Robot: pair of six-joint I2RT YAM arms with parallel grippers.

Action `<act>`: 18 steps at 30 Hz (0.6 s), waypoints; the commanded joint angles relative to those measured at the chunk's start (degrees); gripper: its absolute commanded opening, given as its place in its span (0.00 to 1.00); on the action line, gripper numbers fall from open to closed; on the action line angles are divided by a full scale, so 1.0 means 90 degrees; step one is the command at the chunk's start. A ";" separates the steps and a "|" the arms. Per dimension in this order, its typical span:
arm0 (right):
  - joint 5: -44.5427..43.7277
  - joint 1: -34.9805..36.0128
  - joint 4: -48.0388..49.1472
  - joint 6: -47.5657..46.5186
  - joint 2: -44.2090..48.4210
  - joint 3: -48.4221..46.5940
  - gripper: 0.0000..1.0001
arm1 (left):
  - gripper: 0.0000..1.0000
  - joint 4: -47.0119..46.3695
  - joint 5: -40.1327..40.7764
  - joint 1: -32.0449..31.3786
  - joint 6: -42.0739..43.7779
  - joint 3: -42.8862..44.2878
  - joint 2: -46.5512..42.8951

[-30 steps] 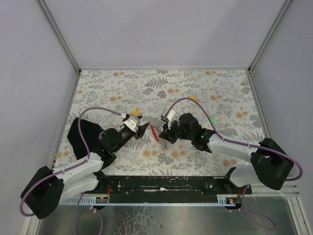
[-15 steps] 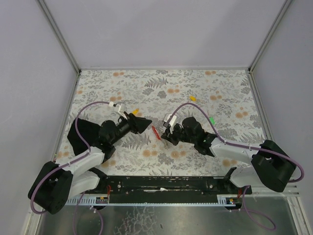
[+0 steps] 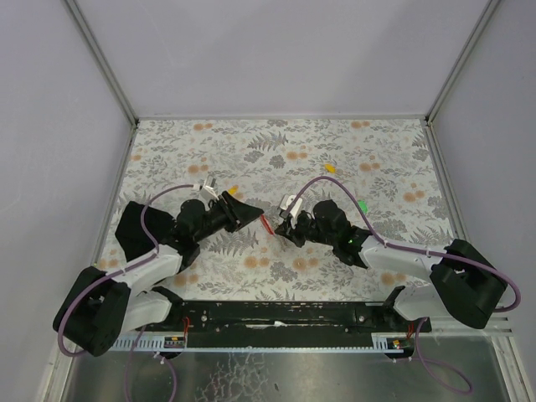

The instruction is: Put the keys on the keyring

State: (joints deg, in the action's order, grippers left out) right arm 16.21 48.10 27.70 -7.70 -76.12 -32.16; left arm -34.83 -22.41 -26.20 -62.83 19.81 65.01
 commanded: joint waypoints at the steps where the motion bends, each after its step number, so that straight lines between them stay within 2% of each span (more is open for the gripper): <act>1: 0.0171 -0.0002 0.0485 -0.0111 0.0099 -0.0089 0.00 | 0.35 -0.0241 -0.0403 0.0022 -0.0761 0.0017 0.0287; 10: 0.0231 -0.0002 0.0545 -0.0035 0.0052 -0.0084 0.00 | 0.30 -0.1352 -0.0684 -0.0214 -0.1340 0.0021 0.0946; 14: 0.0273 0.0006 0.0591 0.0017 0.0030 -0.0065 0.00 | 0.24 -0.1962 -0.0586 -0.0234 -0.1646 -0.0134 0.0981; 18: 0.0283 0.0007 0.0613 0.0058 0.0020 -0.0040 0.00 | 0.20 -0.2058 -0.0549 -0.0245 -0.1691 -0.0095 0.0904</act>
State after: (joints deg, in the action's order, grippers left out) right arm 17.04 47.92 28.18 -7.73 -76.12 -32.14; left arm -44.77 -26.17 -27.35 -75.92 18.83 73.82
